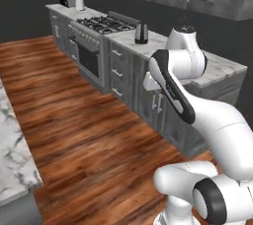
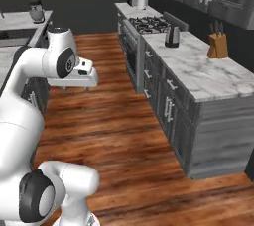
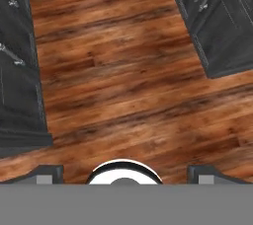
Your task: Navigate to the stove.
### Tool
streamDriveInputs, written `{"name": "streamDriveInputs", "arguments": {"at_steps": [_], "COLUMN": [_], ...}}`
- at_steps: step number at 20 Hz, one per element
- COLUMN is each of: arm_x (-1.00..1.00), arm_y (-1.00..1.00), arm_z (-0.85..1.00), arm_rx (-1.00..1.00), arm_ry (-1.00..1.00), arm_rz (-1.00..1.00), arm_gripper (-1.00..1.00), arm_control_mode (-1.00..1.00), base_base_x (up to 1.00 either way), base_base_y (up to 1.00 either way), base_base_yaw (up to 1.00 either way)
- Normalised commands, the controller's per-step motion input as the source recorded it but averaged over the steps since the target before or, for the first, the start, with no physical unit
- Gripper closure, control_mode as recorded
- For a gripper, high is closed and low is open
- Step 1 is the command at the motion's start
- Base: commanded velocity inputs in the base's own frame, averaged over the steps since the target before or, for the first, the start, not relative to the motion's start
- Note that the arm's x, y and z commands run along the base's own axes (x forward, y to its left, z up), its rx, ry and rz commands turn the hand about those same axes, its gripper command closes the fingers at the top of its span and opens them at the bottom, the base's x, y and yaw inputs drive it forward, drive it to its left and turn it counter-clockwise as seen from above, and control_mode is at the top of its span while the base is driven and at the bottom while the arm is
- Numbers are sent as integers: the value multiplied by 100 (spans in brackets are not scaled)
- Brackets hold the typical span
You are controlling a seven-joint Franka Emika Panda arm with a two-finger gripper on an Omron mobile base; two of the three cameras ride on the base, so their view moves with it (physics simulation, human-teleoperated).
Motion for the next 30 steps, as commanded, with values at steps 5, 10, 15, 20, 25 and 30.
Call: {"name": "streamDriveInputs", "arguments": {"at_steps": [5,10,15,20,25,30], "arm_x": [0,0,0,0,0,0], "arm_y": [0,0,0,0,0,0], "arm_z": [0,0,0,0,0,0], "arm_rx": [0,0,0,0,0,0], "arm_ry": [0,0,0,0,0,0], "arm_rz": [0,0,0,0,0,0], "arm_gripper": [-100,-100,-100,-100,-100,-100], "arm_control_mode": [100,100,100,100,100,100], "base_base_x": [100,100,100,100,100,100], "base_base_y": [-56,-52,13,74,90,100], "base_base_yaw": [-15,3,-7,-32,-37,-36]}}
